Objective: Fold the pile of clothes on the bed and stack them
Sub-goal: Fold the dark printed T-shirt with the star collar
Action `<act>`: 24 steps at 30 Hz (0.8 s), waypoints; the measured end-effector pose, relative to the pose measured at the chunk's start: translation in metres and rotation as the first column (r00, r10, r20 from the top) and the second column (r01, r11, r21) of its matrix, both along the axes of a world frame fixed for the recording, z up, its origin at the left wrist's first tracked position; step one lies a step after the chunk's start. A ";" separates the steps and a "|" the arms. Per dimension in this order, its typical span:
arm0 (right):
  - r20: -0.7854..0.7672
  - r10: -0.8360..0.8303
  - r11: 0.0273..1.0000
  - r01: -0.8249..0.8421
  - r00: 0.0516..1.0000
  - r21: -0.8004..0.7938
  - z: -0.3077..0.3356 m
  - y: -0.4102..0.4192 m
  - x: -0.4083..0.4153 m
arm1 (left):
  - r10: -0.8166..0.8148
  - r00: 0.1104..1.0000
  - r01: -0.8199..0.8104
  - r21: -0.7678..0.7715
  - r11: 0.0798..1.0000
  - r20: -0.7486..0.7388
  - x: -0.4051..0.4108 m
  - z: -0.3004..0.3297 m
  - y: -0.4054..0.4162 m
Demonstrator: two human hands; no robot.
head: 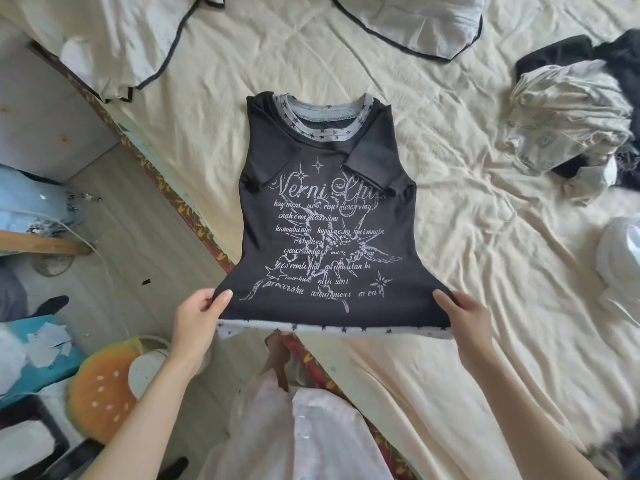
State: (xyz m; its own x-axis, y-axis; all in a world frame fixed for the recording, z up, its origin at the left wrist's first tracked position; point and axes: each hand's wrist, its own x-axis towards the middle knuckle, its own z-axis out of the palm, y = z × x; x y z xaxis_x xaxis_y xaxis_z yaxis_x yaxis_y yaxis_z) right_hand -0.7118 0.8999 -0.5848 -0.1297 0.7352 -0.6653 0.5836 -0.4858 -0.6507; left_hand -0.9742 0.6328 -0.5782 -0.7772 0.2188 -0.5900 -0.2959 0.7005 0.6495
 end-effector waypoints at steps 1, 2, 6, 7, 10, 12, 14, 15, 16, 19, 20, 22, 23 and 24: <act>-0.024 -0.003 1.000 0.003 1.000 0.021 0.004 0.007 -0.007 | -0.002 1.000 0.002 0.020 1.000 -0.018 -0.007 0.003 0.008; -0.048 -0.004 0.999 0.006 0.999 0.042 0.008 0.015 -0.016 | 0.000 0.999 0.001 0.037 0.999 -0.039 -0.015 0.006 0.016; -0.128 -0.057 0.996 0.065 0.990 0.060 0.020 0.050 -0.053 | 0.034 0.996 -0.022 0.149 0.989 -0.079 -0.054 0.015 0.053; -0.137 -0.054 0.995 0.066 0.989 0.079 0.021 0.057 -0.059 | 0.038 0.996 -0.023 0.173 0.985 -0.085 -0.062 0.016 0.060; -0.130 0.008 0.985 0.014 0.992 0.172 0.019 0.085 -0.086 | 0.052 0.993 -0.031 0.191 0.981 -0.108 -0.094 0.011 0.087; -0.125 0.036 0.974 -0.007 0.991 0.224 0.016 0.101 -0.106 | 0.053 0.991 -0.028 0.194 0.981 -0.123 -0.114 0.005 0.104; -0.106 0.026 0.968 0.002 0.994 0.253 0.008 0.122 -0.130 | 0.046 0.990 -0.021 0.184 0.983 -0.133 -0.136 -0.004 0.123; -0.092 0.017 0.967 0.007 0.996 0.255 0.003 0.132 -0.141 | 0.042 0.990 -0.017 0.177 0.984 -0.135 -0.146 -0.010 0.132; -0.073 0.010 0.970 0.008 0.997 0.244 -0.002 0.141 -0.151 | 0.033 0.991 -0.011 0.168 0.986 -0.131 -0.155 -0.015 0.140; -0.046 -0.017 0.988 0.024 0.999 0.154 -0.024 0.164 -0.171 | 0.008 0.995 0.007 0.146 0.989 -0.103 -0.174 -0.036 0.161; -0.029 -0.004 0.993 0.007 1.000 0.117 -0.031 0.169 -0.176 | 0.011 0.997 0.000 0.128 0.992 -0.081 -0.177 -0.044 0.166; 0.045 0.059 0.997 -0.061 0.997 0.052 -0.045 0.173 -0.180 | 0.009 1.000 -0.008 0.082 0.997 -0.021 -0.179 -0.058 0.171; 0.091 0.081 0.996 -0.084 0.993 0.029 -0.050 0.173 -0.180 | -0.006 1.000 0.006 0.053 0.999 -0.001 -0.177 -0.065 0.171; 0.128 0.088 0.996 -0.090 0.988 0.016 -0.055 0.173 -0.179 | -0.020 1.000 0.020 0.025 1.000 0.007 -0.175 -0.069 0.171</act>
